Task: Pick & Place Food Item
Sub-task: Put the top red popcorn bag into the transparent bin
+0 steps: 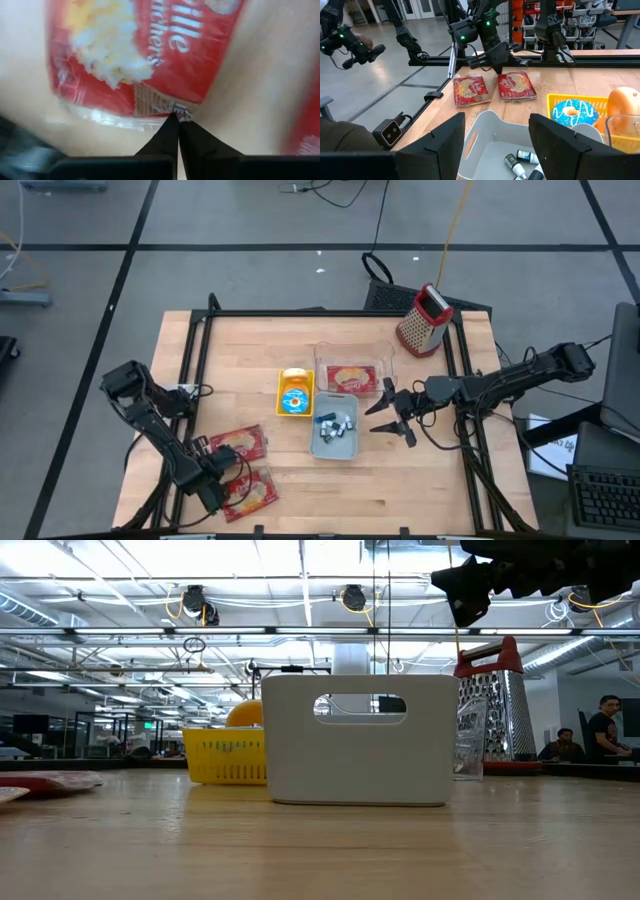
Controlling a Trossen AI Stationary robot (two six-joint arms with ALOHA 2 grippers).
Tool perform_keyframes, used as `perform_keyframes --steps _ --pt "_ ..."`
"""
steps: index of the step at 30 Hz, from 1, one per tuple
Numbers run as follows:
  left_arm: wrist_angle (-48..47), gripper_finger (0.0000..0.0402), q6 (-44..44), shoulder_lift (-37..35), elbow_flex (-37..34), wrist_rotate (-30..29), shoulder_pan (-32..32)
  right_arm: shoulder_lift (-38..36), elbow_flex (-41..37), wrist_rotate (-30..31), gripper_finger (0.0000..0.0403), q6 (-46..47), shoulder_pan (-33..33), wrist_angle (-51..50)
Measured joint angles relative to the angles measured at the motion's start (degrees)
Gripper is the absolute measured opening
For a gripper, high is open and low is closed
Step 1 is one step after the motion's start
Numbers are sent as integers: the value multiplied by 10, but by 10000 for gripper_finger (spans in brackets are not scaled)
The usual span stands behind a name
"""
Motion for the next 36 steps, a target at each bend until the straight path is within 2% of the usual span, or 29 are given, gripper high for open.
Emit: perform_keyframes --steps 6,8,13,19,23,28,36 --pt "-48 2 -33 -48 24 -96 3 0 0 1 208 0 0 4" --pt "-93 1 -35 -63 42 -130 7 0 0 1 208 1 0 4" --pt "-168 1 -36 -89 114 -251 14 0 0 6 208 4 0 10" --pt "-247 1 5 -93 208 -392 29 4 0 48 208 4 1 15" --pt "-252 0 70 -93 255 -473 45 34 0 44 208 4 5 67" --pt "-236 0 153 -93 295 -553 67 111 0 44 208 -2 14 174" --pt "-124 0 334 -93 304 -662 80 255 0 43 208 -51 24 366"
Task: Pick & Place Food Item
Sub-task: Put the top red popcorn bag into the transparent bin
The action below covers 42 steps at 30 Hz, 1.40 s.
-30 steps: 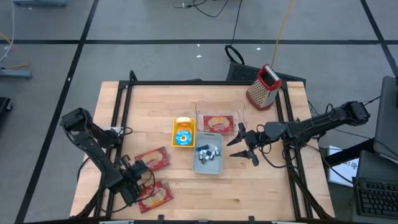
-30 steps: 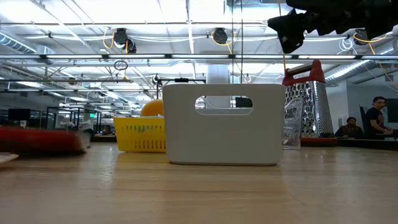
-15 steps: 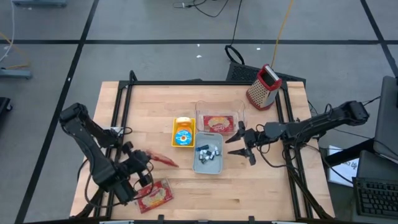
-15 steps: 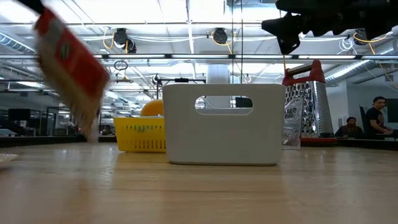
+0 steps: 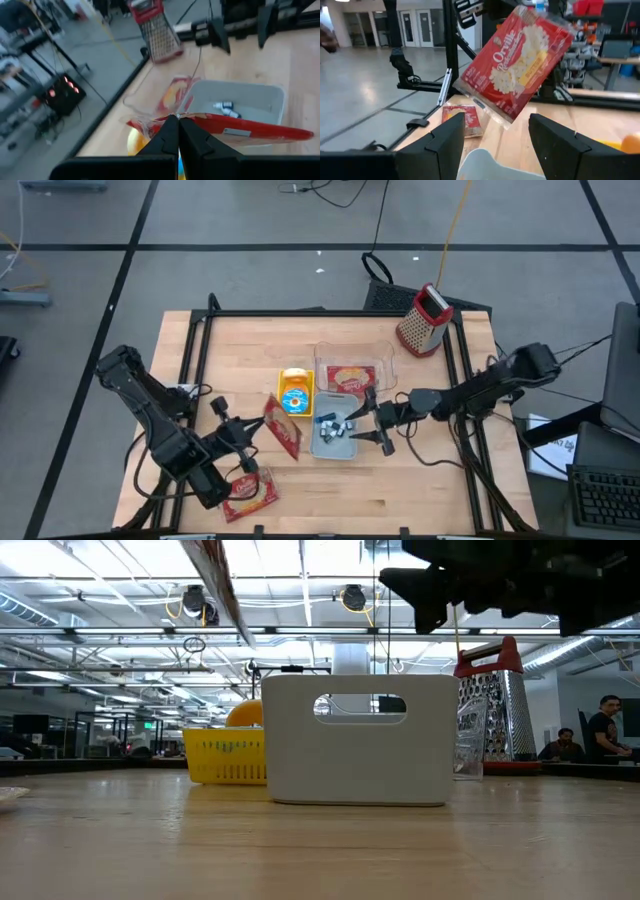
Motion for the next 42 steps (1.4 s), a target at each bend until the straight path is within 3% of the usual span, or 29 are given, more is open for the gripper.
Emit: perform_keyframes --steps 9,18,23,26,28,35,42 --pt "125 0 143 0 0 -32 5 85 17 31 212 -126 19 50" --pt "260 0 252 0 0 -29 61 144 101 37 262 -172 55 18" --pt "389 0 346 0 0 -43 111 150 127 198 269 -325 97 -15" --pt "464 0 401 0 0 -58 143 150 133 337 266 -439 125 19" --pt "511 0 441 0 0 -59 163 149 133 395 262 -508 139 63" --pt "632 0 515 5 1 10 221 149 133 433 256 -595 143 147" --pt "696 0 524 13 1 72 263 149 134 435 256 -616 120 146"
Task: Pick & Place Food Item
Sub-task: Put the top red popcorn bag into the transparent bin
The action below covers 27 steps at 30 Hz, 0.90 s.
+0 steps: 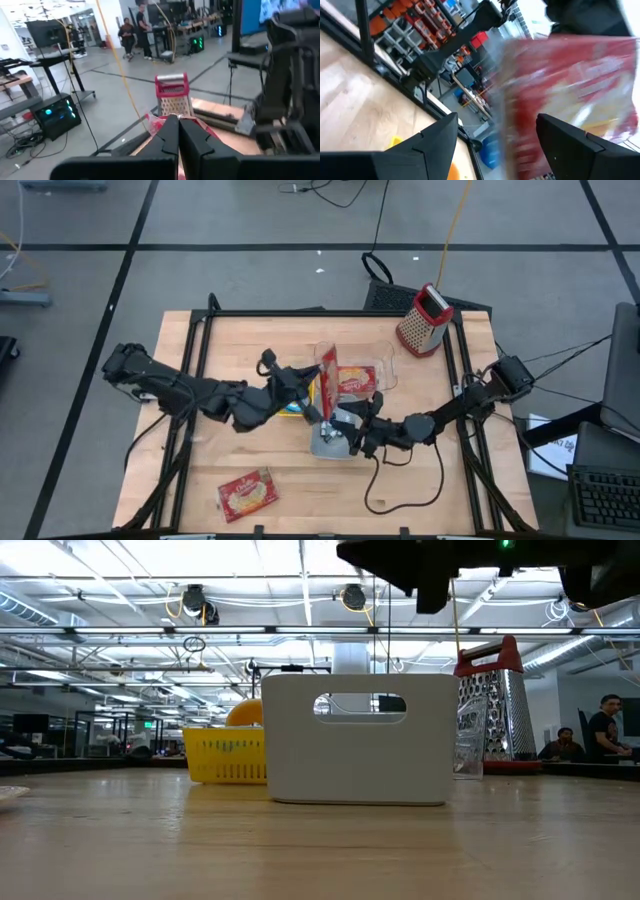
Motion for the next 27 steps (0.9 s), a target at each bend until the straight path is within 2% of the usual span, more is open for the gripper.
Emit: perform_keyframes --steps 6,9,13,23,27 --pt "96 0 49 0 0 21 15 0 0 5 256 -6 -15 13" --pt "118 0 45 5 0 46 24 0 4 32 256 -22 -28 49" --pt "119 0 34 10 0 75 30 0 18 31 256 -57 -39 54" --pt "130 0 28 14 1 75 31 0 32 47 243 -126 -44 72" --pt "180 0 57 14 0 78 31 0 32 62 226 -100 -43 54"
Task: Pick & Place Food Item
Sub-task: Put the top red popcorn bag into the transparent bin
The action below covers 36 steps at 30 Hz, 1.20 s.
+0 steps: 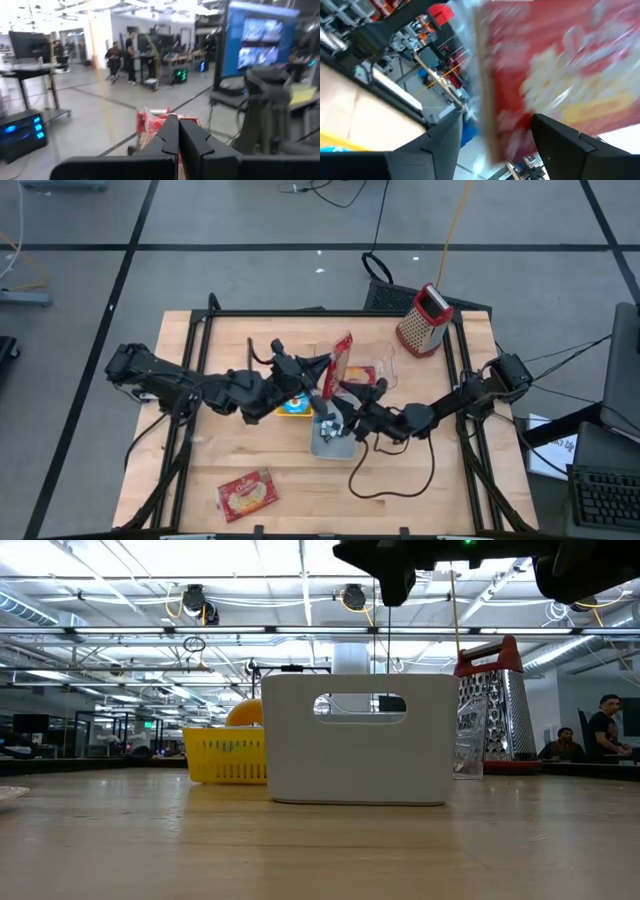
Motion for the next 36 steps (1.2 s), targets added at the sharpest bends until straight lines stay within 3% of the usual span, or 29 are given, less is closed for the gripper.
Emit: perform_keyframes --steps 6,12,19,23,26,29,32,36 --pt "30 0 12 0 0 51 0 0 0 22 203 35 2 -8" --pt "16 0 67 0 0 60 -30 -10 0 111 188 291 31 -32" --pt "-85 0 133 -2 1 64 -88 -91 -1 146 181 327 78 -194" --pt "-120 0 133 -3 1 79 -112 -175 -1 138 180 412 83 -345" --pt "-145 0 139 -3 1 102 -125 -240 -1 26 180 544 76 -506" --pt "-171 0 144 -1 1 82 -134 -288 -1 -191 180 681 58 -637" --pt "-205 0 147 0 0 88 -131 -305 -1 -384 180 758 42 -699" --pt "-253 0 127 1 -1 120 -124 -304 -1 -523 180 812 38 -748"
